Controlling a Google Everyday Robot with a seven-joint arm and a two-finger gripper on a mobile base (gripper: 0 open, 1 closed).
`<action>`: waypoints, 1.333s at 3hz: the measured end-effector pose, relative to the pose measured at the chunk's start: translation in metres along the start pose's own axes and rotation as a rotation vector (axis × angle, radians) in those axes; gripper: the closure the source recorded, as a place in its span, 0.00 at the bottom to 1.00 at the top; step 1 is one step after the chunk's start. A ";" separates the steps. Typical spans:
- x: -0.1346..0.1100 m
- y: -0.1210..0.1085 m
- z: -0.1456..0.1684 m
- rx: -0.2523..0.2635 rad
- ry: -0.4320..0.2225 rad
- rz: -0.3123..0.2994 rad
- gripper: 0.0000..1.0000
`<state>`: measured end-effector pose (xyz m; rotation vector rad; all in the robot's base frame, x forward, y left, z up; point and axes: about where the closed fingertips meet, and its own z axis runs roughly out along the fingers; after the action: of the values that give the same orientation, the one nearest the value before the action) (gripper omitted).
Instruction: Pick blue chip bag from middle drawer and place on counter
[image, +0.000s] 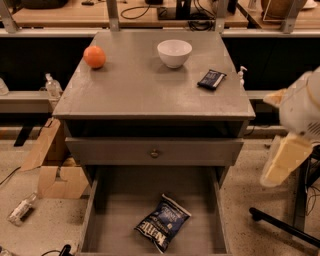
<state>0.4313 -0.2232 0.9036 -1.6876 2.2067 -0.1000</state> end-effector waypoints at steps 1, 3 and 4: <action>0.031 0.029 0.077 -0.040 -0.018 0.015 0.00; 0.046 0.019 0.190 0.029 -0.082 0.054 0.00; 0.041 0.009 0.194 0.066 -0.105 0.055 0.00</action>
Offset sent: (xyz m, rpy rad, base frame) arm 0.0758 -0.0097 -0.2292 0.1326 -0.1991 -0.0641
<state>0.4771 -0.2288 0.7101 -1.5596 2.1473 -0.0677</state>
